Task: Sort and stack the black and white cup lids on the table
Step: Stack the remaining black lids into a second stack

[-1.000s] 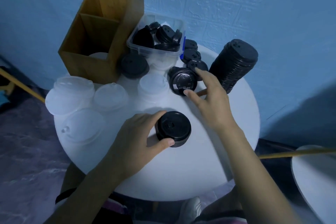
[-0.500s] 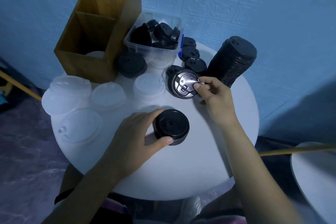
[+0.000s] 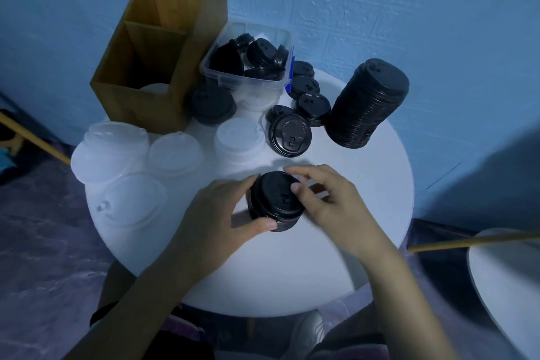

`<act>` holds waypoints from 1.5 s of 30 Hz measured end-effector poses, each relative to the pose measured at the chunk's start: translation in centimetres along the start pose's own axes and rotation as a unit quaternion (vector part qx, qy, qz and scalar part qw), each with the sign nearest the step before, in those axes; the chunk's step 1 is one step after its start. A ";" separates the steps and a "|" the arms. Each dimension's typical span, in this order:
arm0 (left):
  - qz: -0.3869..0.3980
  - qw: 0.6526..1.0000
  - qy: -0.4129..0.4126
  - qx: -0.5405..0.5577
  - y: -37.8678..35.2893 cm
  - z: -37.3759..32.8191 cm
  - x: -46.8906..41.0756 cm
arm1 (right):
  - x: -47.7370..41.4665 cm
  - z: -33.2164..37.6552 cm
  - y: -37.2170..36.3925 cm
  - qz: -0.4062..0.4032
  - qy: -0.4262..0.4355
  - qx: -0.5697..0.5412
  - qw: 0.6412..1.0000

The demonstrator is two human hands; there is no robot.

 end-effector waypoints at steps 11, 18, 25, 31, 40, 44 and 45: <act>0.015 1.000 0.007 -0.007 0.3 -0.4 0.0 | 1.7 0.4 0.0 0.056 0.019 0.070 0.996; 0.024 0.999 0.046 -0.007 0.2 0.0 0.2 | 1.7 0.7 0.6 0.085 0.050 0.161 0.982; 0.012 1.000 0.021 -0.018 0.2 -0.2 0.1 | 1.8 0.8 0.4 0.066 0.055 0.163 0.983; 0.013 0.999 -0.009 -0.036 0.1 -0.4 0.2 | 2.5 0.8 -0.5 0.013 0.054 0.186 0.981; 0.013 0.999 -0.036 -0.027 -0.1 -0.2 0.3 | 2.9 -0.7 -0.8 0.019 -0.014 0.046 0.999; 0.017 0.997 -0.051 -0.053 -0.5 -0.2 0.6 | 2.8 -1.5 0.0 0.075 -0.038 -0.055 0.995; 0.009 0.997 -0.050 -0.051 -0.5 -0.2 0.5 | 2.8 -1.6 0.1 0.077 -0.037 -0.057 0.995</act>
Point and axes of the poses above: each hand's wrist, its own x-axis away from the middle knuckle, its own y-axis out of the back of the hand, z = x × y, the point moved 2 cm from there along -x, towards the middle knuckle, and after that the axes turned 7 degrees about -y, right-handed, at the moved point
